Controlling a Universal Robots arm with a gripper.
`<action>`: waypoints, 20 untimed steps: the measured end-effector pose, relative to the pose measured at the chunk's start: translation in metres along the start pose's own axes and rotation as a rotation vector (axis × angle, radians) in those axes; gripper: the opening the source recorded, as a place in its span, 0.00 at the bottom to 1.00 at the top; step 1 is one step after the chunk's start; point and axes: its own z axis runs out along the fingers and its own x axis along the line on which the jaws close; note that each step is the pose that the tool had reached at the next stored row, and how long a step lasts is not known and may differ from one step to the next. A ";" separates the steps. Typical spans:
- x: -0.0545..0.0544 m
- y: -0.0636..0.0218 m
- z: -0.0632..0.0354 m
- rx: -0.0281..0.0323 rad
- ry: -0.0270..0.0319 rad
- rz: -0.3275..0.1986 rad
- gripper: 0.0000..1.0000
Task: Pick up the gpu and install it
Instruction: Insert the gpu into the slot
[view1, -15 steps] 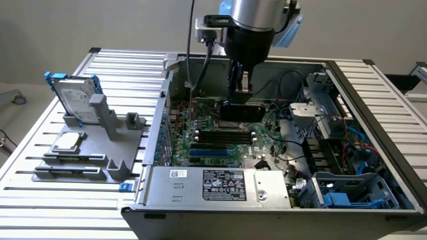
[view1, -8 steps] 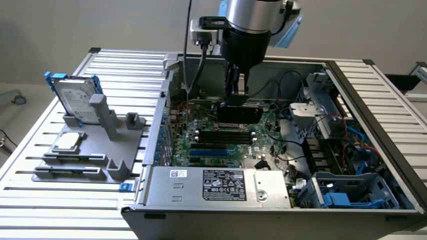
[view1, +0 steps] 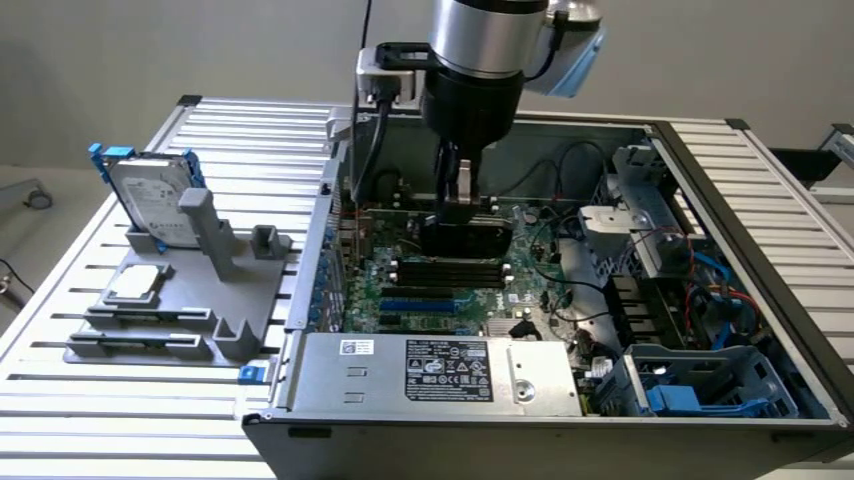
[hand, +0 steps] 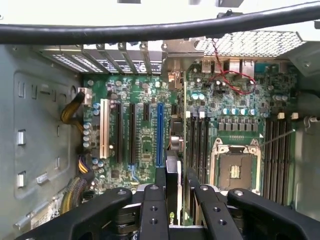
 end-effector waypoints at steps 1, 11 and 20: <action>0.003 0.0009 0.0006 0.0001 -0.0001 0.000 0.27; 0.012 0.0063 0.0111 0.0001 -0.0007 0.006 0.27; 0.014 0.0102 0.0191 0.0007 -0.0016 0.018 0.27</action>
